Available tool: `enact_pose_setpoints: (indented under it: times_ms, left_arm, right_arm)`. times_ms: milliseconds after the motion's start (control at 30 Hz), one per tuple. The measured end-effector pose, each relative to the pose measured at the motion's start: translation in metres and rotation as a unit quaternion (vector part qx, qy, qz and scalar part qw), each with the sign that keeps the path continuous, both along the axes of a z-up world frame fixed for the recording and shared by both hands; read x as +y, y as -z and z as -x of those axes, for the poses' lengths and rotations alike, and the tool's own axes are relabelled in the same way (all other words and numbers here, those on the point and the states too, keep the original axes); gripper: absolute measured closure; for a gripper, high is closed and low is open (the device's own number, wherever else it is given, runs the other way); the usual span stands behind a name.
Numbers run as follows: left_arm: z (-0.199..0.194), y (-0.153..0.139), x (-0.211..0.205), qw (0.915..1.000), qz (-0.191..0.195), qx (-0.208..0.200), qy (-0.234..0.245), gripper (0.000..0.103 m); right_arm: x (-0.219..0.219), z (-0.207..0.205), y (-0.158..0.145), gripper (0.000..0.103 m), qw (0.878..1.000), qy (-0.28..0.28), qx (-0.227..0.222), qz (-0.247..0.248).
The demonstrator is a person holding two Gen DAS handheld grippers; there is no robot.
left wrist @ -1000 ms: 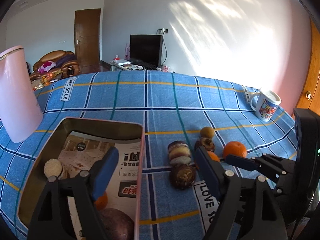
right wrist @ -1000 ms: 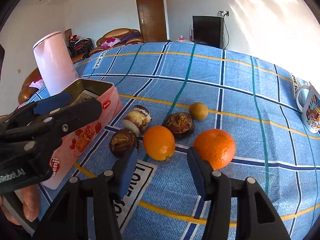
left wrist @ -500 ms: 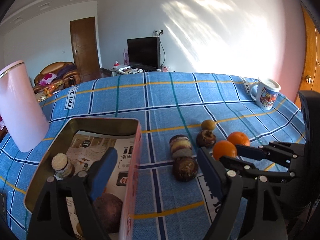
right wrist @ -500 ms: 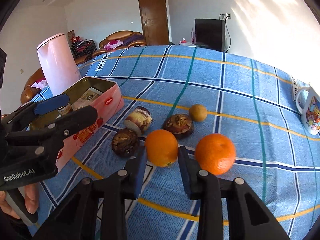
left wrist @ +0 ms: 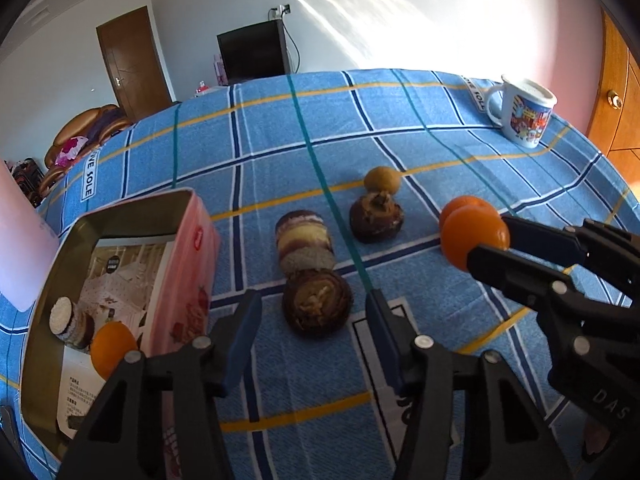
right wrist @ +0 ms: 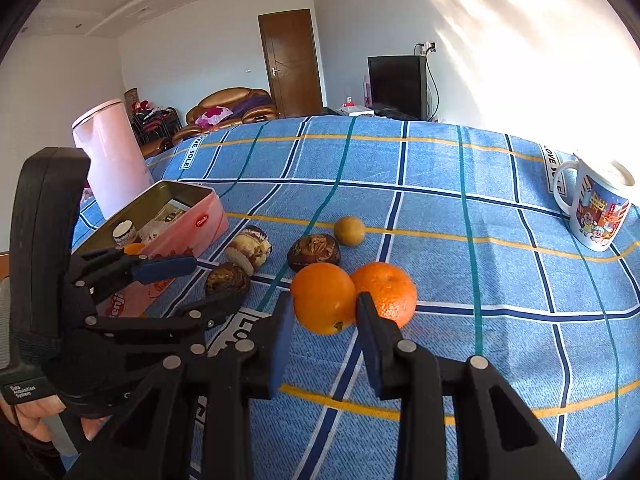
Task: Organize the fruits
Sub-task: 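Grasp the brown round pastry with the left tool while the right holds the orange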
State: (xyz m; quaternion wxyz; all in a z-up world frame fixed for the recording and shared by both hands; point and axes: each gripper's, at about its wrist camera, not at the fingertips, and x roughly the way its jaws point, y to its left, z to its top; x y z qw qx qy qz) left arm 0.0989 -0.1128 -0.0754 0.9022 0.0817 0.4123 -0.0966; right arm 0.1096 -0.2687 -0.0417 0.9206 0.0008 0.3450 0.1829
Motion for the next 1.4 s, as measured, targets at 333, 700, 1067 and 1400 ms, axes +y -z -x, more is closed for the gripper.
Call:
enact_pose_setpoints:
  times_ms: [333,700,1067,1400]
  left_arm:
    - [-0.006,0.003,0.002,0.9999,0.003,0.012,0.011,0.064]
    - [0.016,-0.011,0.023,0.9984,0.039,-0.040,-0.006,0.064]
    - [0.031,-0.032,0.055,0.9912,0.087,-0.091,-0.041,0.064]
    - [0.034,-0.032,0.059,0.9903,0.090,-0.098,-0.039,0.064]
  right_arm:
    - [0.000,0.004,-0.003,0.071,1.000,-0.005,-0.018,-0.004]
    - [0.004,0.009,-0.002,0.071,1.000,-0.019,-0.015,0.003]
    - [0.031,-0.002,0.006,0.048,0.998,-0.062,0.011,0.022]
    - [0.056,-0.018,0.018,0.063,0.993,-0.094,0.051,0.047]
